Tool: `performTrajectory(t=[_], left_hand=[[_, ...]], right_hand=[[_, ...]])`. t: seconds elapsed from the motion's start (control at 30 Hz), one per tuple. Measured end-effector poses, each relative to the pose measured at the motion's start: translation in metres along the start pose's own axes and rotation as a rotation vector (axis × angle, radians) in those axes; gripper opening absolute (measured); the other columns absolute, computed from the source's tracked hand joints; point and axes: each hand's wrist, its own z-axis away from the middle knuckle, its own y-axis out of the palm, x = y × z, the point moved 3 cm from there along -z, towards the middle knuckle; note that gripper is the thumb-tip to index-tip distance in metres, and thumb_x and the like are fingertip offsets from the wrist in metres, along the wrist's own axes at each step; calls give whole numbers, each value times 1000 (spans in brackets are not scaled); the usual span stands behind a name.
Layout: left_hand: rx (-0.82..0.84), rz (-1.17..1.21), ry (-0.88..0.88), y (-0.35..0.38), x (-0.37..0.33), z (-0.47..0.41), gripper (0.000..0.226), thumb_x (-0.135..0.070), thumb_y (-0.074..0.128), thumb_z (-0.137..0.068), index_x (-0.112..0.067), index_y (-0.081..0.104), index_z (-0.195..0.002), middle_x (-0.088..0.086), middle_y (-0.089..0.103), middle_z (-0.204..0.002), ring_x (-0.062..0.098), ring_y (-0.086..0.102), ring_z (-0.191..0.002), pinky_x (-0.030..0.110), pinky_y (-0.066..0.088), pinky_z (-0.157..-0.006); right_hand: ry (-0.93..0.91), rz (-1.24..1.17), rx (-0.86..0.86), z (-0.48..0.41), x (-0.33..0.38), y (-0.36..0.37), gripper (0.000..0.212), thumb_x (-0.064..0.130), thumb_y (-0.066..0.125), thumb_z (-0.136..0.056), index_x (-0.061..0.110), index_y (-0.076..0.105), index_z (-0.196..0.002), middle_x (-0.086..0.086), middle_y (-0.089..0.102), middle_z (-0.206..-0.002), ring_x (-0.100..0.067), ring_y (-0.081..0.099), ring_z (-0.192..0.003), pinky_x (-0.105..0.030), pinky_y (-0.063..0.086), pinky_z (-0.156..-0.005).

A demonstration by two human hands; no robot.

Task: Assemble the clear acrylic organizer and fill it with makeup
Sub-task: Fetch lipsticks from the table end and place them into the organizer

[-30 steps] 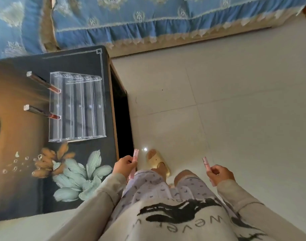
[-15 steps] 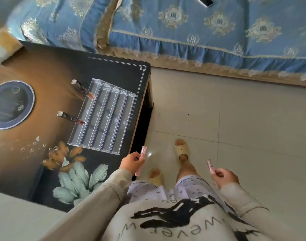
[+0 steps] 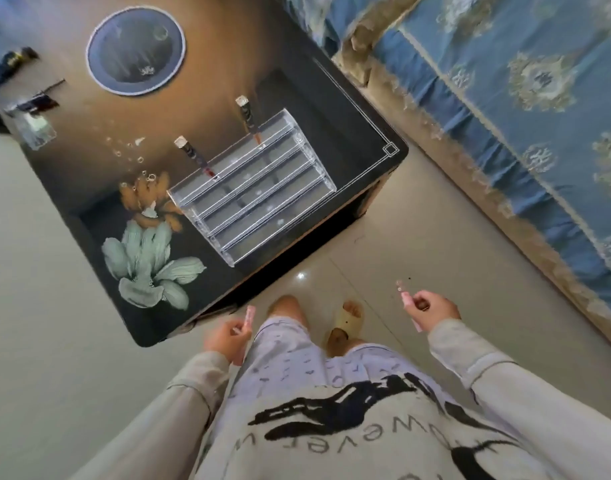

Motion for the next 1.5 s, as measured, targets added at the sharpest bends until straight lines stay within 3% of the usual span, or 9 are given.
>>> performTrajectory(t=[0.2, 0.43, 0.6, 0.73, 0.87, 1.0, 1.17, 1.33, 1.5], left_hand=[[-16, 115, -83, 3, 4, -6, 33, -22, 48, -93, -20, 45, -60, 5, 51, -55, 20, 47, -49, 23, 38, -57], [-90, 86, -82, -41, -24, -30, 16, -25, 49, -90, -20, 50, -75, -1, 54, -63, 21, 53, -72, 24, 33, -52], [-109, 155, -5, -63, -50, -43, 31, -30, 47, -91, -21, 46, -61, -5, 48, -56, 17, 49, -64, 19, 32, -49], [-130, 308, 34, -72, -60, -54, 12, -24, 57, -87, -15, 59, -80, 4, 56, -69, 21, 52, -71, 31, 50, -66], [-137, 452, 12, -81, -71, -62, 11, -20, 63, -84, -16, 55, -79, 3, 56, -71, 22, 55, -72, 28, 52, -53], [-243, 655, 3, -96, -91, -66, 4, -16, 61, -85, -16, 57, -83, 12, 66, -89, 29, 64, -84, 40, 57, -80], [-463, 708, 82, -115, -120, -70, 15, -19, 60, -86, -10, 67, -96, -1, 65, -88, 12, 58, -86, 22, 41, -82], [-631, 777, 99, -132, -135, -77, 22, -21, 63, -85, -7, 69, -101, 6, 72, -93, 11, 60, -83, 18, 44, -85], [-701, 767, 117, -139, -138, -84, 19, -18, 65, -84, -8, 70, -99, 3, 70, -90, 8, 59, -79, 2, 41, -73]], right_hand=[[-72, 102, 3, -38, 39, -10, 27, 33, 57, -88, 12, 63, -71, -5, 62, -71, -21, 52, -69, -23, 34, -59], [-65, 230, 53, -50, 79, 0, 35, 33, 56, -88, 19, 49, -56, -5, 57, -67, -23, 49, -67, -22, 34, -63], [-122, 284, 74, -56, 121, 1, 28, 35, 56, -87, 10, 67, -80, -3, 59, -73, -22, 50, -70, -21, 34, -63], [-210, 334, 99, -65, 156, 2, 25, 36, 55, -88, 16, 60, -75, -2, 63, -76, -20, 54, -72, -21, 37, -64], [-302, 294, 139, -76, 198, 3, 16, 27, 57, -87, 16, 59, -75, -1, 61, -74, -20, 55, -70, -24, 40, -67], [-442, 246, 170, -85, 250, 2, 14, 18, 61, -84, 17, 54, -72, 0, 61, -73, -18, 56, -72, -14, 37, -59], [-535, 100, 183, -91, 306, 1, 10, 19, 61, -84, 16, 54, -78, 0, 62, -79, -18, 61, -74, -20, 44, -72], [-614, -32, 118, -92, 339, 4, 18, 30, 53, -89, 20, 54, -74, -4, 68, -78, -22, 69, -78, -26, 54, -76], [-677, -139, 119, -93, 344, 13, 11, 23, 55, -89, 21, 63, -97, -6, 71, -94, -19, 66, -85, -14, 49, -76]])
